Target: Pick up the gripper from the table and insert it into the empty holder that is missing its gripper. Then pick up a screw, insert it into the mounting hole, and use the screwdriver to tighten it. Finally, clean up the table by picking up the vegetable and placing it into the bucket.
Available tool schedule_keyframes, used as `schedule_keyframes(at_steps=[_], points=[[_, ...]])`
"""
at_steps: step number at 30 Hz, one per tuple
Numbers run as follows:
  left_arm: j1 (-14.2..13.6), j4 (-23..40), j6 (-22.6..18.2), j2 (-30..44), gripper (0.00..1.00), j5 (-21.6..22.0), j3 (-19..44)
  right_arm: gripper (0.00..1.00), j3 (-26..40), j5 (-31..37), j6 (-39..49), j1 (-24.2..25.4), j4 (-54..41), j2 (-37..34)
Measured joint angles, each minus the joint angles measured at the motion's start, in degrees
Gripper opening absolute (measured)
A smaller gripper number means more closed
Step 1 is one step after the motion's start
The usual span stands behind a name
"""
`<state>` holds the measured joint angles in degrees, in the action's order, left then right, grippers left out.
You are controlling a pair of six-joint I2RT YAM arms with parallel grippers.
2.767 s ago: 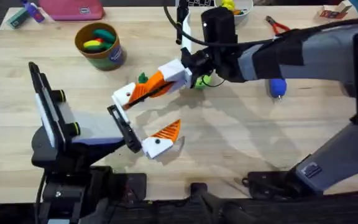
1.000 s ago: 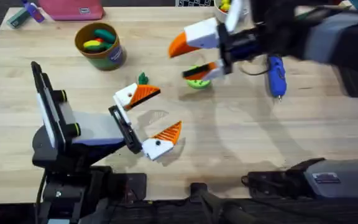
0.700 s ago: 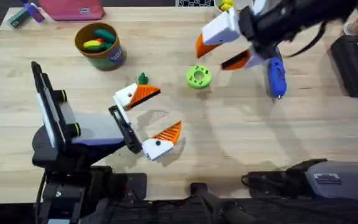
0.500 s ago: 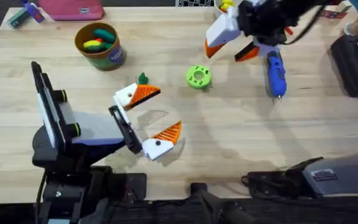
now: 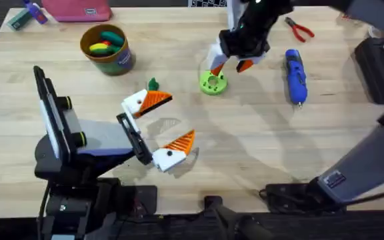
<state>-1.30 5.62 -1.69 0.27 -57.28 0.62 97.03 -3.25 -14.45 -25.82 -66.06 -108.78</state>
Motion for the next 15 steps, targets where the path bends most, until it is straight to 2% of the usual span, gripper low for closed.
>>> schedule_keyframes(at_steps=[6,15], points=[[0.00,-0.01,0.00,-0.02,0.985,0.00,0.00,0.531,0.00,0.88,-2.78,0.00,2.04,-4.48],[0.00,-0.01,0.00,0.00,0.986,0.02,0.00,0.445,0.00,2.79,-5.86,-0.23,6.79,-7.11]])
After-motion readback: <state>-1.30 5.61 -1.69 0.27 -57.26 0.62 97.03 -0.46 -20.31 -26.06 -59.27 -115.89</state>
